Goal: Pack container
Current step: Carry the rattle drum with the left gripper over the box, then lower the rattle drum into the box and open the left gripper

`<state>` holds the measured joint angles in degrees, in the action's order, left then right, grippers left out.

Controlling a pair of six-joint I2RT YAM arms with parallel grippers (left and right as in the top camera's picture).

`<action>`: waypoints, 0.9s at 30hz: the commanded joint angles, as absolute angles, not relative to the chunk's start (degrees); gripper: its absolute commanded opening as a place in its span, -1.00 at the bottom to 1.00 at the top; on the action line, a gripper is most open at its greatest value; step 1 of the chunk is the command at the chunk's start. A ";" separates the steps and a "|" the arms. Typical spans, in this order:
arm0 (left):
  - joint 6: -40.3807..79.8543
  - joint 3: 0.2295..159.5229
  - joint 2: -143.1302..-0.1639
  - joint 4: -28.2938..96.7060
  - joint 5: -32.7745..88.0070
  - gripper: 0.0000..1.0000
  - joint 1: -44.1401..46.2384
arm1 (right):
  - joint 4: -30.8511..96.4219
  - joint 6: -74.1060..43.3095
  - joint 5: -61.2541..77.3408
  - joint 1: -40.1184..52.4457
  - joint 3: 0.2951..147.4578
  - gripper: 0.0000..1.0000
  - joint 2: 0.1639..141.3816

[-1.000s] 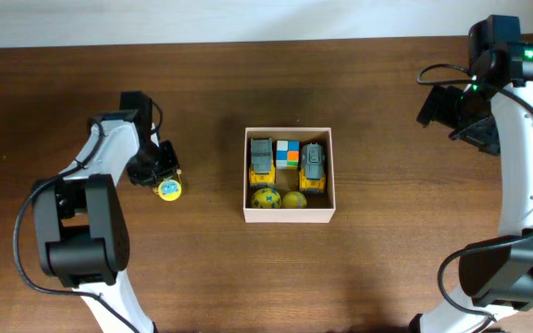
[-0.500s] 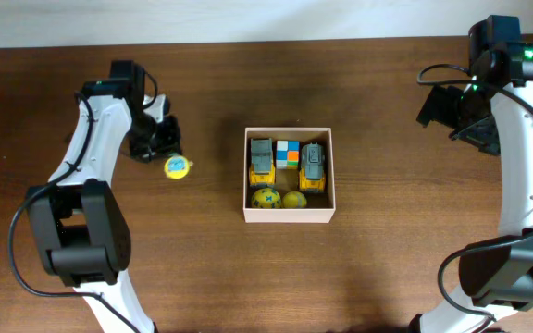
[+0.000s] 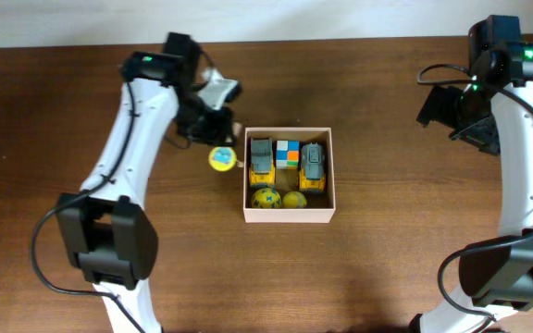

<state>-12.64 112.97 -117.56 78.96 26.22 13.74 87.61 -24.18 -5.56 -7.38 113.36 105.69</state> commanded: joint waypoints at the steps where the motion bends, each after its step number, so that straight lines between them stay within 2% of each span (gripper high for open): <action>1: -19.88 114.83 -117.89 79.96 26.72 -0.80 17.76 | 87.53 -24.27 -6.09 -7.53 114.02 0.98 104.99; 6: -20.38 114.80 -117.89 81.12 20.91 -0.79 23.40 | 87.53 -24.27 -6.09 -7.53 114.02 0.98 104.99; 15: -32.73 114.78 -117.91 82.74 17.65 -0.81 33.06 | 87.53 -24.27 -6.09 -7.53 114.02 0.97 104.99; 19: -33.41 114.63 -117.93 81.93 13.52 -0.79 34.94 | 87.53 -24.27 -6.09 -7.53 114.02 0.98 104.99; 27: -36.95 114.58 -117.97 80.97 13.47 -0.78 35.46 | 87.53 -24.27 -6.09 -7.53 114.02 0.98 104.99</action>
<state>-33.95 113.86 -117.56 81.23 14.24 35.33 87.61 -24.21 -5.56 -7.38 113.36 105.69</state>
